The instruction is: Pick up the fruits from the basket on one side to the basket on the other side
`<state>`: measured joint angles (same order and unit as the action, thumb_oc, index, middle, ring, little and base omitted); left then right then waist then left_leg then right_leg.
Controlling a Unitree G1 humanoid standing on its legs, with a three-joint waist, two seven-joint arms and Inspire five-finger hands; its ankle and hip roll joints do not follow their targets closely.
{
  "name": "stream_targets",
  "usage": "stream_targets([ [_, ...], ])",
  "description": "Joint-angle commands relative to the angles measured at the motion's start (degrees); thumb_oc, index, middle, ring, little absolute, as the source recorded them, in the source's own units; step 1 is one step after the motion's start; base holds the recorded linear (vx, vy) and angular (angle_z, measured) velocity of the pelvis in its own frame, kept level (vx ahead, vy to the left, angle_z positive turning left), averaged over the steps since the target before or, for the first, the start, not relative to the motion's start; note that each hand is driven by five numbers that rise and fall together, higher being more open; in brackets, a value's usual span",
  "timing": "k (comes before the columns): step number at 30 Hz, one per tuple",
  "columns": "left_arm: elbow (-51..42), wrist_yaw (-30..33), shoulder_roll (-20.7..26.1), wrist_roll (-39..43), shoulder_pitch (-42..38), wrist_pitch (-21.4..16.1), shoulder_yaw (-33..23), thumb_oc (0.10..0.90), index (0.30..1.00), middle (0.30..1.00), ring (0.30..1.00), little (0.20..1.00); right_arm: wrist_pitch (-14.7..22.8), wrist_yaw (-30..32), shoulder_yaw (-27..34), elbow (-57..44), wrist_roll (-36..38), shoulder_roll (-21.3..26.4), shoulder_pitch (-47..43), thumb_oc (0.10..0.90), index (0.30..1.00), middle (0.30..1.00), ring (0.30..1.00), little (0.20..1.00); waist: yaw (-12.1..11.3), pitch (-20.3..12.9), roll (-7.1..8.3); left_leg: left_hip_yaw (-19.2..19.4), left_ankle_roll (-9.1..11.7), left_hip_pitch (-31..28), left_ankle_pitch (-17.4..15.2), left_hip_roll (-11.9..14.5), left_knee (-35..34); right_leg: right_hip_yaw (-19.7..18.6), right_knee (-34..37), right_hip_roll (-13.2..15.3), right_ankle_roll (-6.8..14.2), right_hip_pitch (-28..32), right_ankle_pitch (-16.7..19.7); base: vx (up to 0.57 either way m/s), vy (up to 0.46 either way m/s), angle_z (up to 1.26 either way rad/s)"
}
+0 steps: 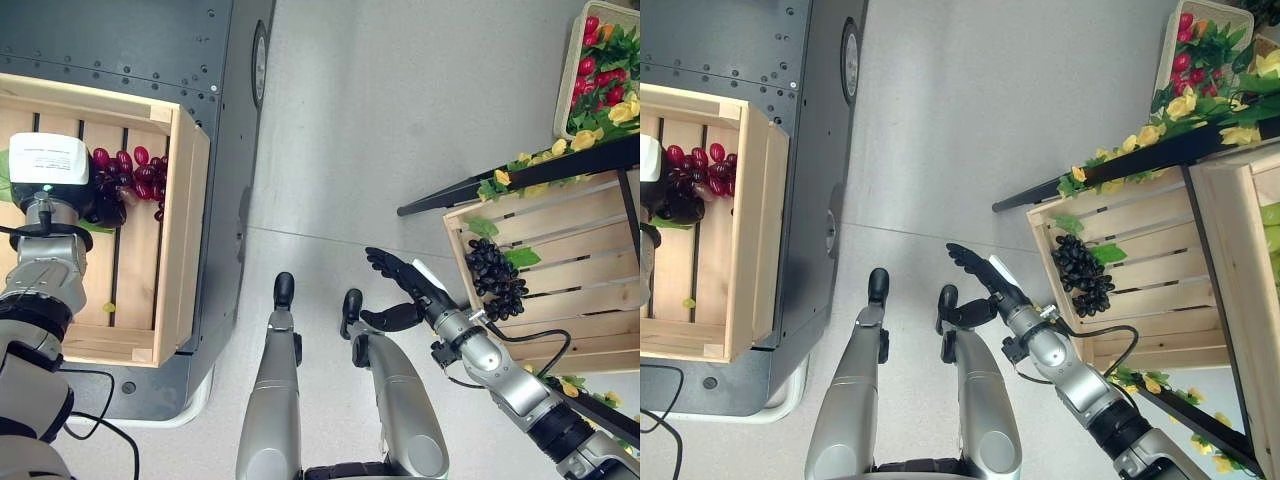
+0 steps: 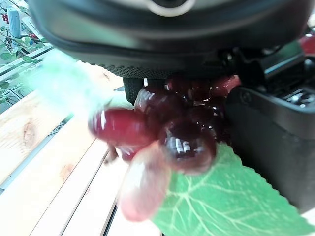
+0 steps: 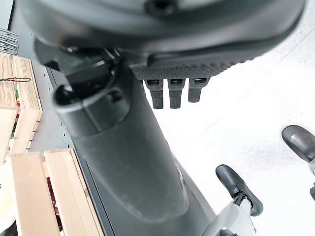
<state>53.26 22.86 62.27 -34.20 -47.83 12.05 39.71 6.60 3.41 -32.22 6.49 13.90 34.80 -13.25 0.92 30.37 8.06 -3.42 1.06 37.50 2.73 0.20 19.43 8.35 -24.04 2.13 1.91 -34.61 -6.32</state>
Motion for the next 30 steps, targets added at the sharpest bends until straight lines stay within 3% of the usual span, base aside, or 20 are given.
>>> stream_targets([
  [1, 0.0, 6.28, -0.02, -2.31, -2.74, 1.86, -5.2, 0.4, 0.3, 0.3, 0.3, 0.3, 6.57, 2.42, 1.03, -5.41, 0.24, 0.66, 0.83, 0.8, 0.9, 0.9, 0.9, 0.9, 0.51, -0.58, -1.94, 6.0, -3.22, -5.21, -4.98, -3.46, -2.9, -1.2, 3.01, -3.28, 1.32, 3.06, 2.14, 0.0, 0.0, 0.0],
  [10, -2.65, 8.11, 1.99, -6.45, 0.5, -0.93, -8.43, 0.4, 0.3, 0.3, 0.3, 0.3, 7.13, 1.63, 2.55, -7.26, -0.39, 0.97, 2.38, 0.8, 0.9, 0.9, 0.9, 0.9, -0.28, -0.58, -3.1, 5.5, -3.32, -11.58, -5.12, -3.94, -5.41, -1.1, 4.96, -2.67, 1.58, 9.13, 1.61, -0.01, -0.033, -0.01],
  [19, -9.24, 5.83, 6.82, -12.16, 8.72, -3.62, -12.14, 0.4, 0.3, 0.3, 0.3, 0.3, 7.71, 0.44, 4.25, -8.09, -0.64, 2.04, 4.31, 0.8, 0.9, 0.9, 0.9, 0.9, -1.35, -0.58, -4.94, 4.0, -2.45, -23.08, -4.85, -4.43, -10.33, -0.23, 10.49, -1.63, 1.73, 20.98, 1.15, 0.02, -0.048, 0.01],
  [23, -14.9, 1.17, 8.69, -14.08, 12.31, -2.87, -12.23, 0.4, 0.3, 0.3, 0.3, 0.3, 7.96, 0.11, 4.18, -7.69, -0.53, 2.21, 4.31, 0.8, 0.9, 0.9, 0.9, 0.9, -2.08, -3.28, -6.41, 2.67, -2.21, -26.95, -4.9, -4.96, -12.31, 0.19, 13.02, -1.25, 1.83, 25.23, 1.0, 0.07, -0.045, 0.03],
  [30, -21.44, -5.71, 11.96, -19.25, 16.23, -7.1, -12.31, 0.4, 0.3, 0.3, 0.3, 0.3, 9.13, -0.92, 2.11, -7.4, 3.69, 0.53, 4.05, 0.8, 0.9, 0.9, 0.9, 0.9, -3.27, -10.02, -8.81, 0.6, -1.26, -32.5, -3.07, -4.92, -17.53, 0.77, 18.73, -0.29, 2.61, 31.43, 2.74, 0.09, -0.077, 0.07],
])
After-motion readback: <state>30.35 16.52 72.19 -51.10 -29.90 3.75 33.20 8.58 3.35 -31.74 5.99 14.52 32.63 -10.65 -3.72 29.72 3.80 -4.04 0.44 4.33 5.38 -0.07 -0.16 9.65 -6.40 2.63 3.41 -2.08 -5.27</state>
